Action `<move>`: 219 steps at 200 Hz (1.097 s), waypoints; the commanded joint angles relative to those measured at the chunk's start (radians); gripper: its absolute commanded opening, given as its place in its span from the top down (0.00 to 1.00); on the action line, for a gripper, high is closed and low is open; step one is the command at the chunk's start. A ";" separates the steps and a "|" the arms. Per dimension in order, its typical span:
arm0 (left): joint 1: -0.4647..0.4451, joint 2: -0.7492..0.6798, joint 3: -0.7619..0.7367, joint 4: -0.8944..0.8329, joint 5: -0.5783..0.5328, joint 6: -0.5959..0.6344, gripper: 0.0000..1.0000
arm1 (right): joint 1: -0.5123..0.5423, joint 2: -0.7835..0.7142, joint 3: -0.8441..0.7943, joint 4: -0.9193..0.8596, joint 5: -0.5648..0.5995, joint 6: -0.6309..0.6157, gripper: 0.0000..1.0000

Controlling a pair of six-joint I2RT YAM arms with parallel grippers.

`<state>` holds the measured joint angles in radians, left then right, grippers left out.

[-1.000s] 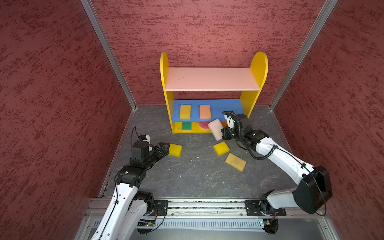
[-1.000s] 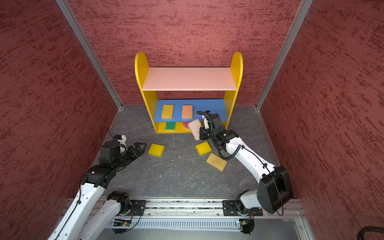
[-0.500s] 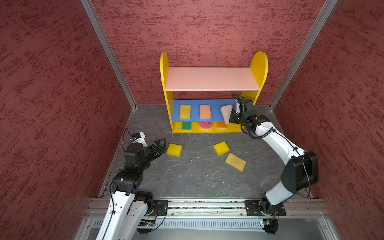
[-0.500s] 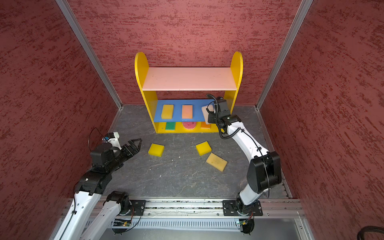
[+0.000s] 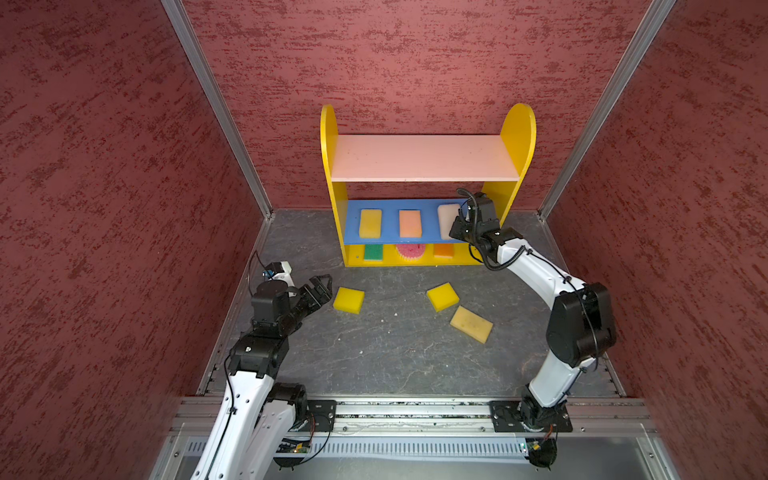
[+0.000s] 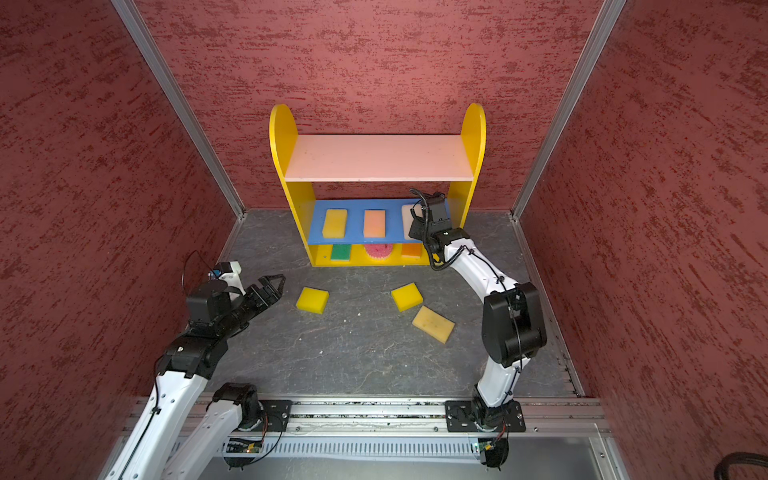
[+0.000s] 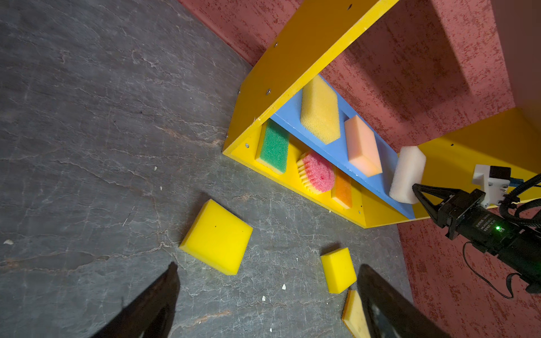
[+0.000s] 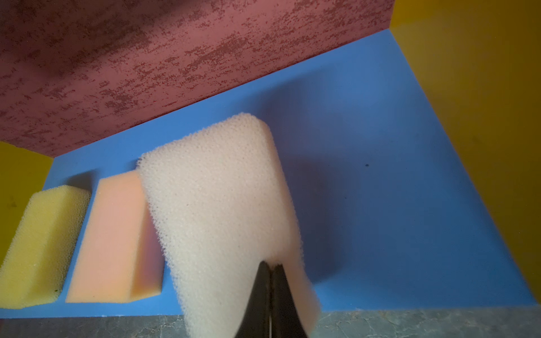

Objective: Place and organize the cleaning sponges onto the shelf
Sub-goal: 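Carry the white sponge onto the blue board beside the peach sponge, then open the right gripper and release the white sponge upright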

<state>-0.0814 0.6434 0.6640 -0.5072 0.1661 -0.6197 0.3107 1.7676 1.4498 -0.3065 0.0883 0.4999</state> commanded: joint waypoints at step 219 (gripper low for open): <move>0.023 0.070 0.013 0.098 0.049 -0.046 0.06 | 0.019 0.009 0.024 -0.006 0.079 0.014 0.50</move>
<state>-0.0666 0.7006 0.6514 -0.4324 0.2062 -0.6575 0.3202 1.7832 1.4494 -0.2897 0.1440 0.5449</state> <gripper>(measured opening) 0.944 0.490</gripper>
